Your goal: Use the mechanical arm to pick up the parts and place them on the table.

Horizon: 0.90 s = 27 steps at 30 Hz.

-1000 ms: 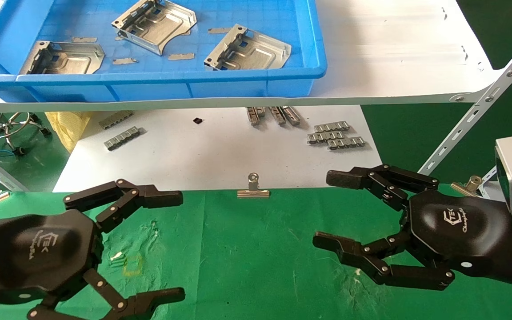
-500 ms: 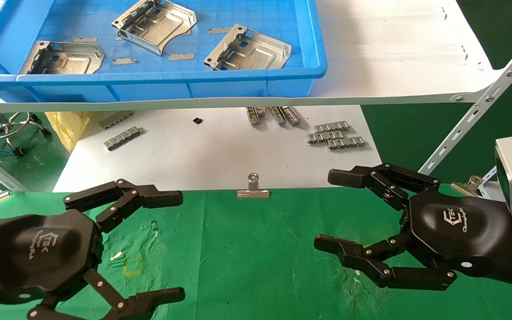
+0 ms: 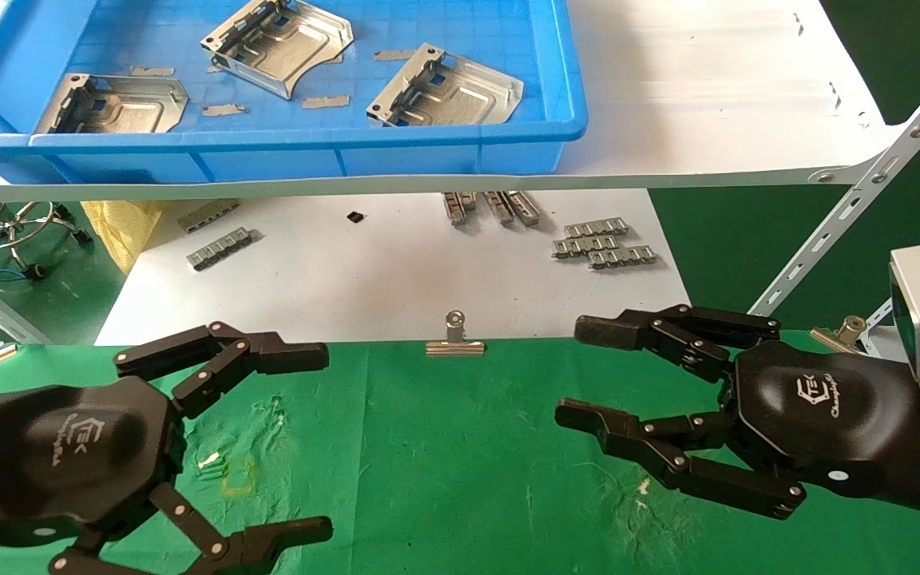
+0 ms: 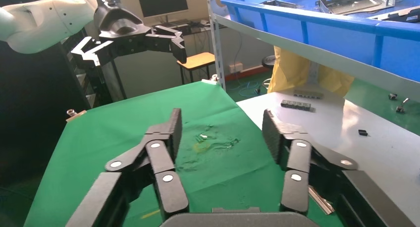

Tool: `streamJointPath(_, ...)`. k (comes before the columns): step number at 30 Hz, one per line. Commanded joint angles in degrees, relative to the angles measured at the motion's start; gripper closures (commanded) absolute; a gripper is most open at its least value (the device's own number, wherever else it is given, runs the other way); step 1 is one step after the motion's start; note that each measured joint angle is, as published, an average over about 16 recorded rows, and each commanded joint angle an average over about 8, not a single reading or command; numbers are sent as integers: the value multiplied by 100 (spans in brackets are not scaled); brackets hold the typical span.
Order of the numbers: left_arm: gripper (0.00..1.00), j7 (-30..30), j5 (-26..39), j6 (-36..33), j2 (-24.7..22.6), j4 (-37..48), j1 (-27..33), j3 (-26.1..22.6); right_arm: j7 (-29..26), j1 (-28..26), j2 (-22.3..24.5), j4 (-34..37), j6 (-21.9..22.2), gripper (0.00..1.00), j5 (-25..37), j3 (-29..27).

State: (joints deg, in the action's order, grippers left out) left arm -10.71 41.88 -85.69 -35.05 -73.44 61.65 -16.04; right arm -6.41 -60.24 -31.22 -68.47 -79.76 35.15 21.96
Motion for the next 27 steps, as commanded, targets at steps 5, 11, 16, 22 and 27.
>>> streamJointPath(5, 0, 0, 0, 0, 0, -2, -1, 0, 0, 0, 0, 0, 0, 100, 0, 0)
streamJointPath(11, 0, -16, 44, 43, -25, 5, 148, 6, 0, 0, 0, 0, 0, 100, 0, 0)
streamJointPath(16, 0, -139, 366, 174, -258, 301, 989, -81, 0, 0, 0, 0, 0, 100, 0, 0)
streamJointPath(22, 0, -280, 1413, 343, -948, 1535, 2711, -551, 0, 0, 0, 0, 0, 100, 0, 0)
streamJointPath(27, 0, -95, 2526, 1026, -1795, 3290, 3975, -1025, 0, 0, 0, 0, 0, 100, 0, 0)
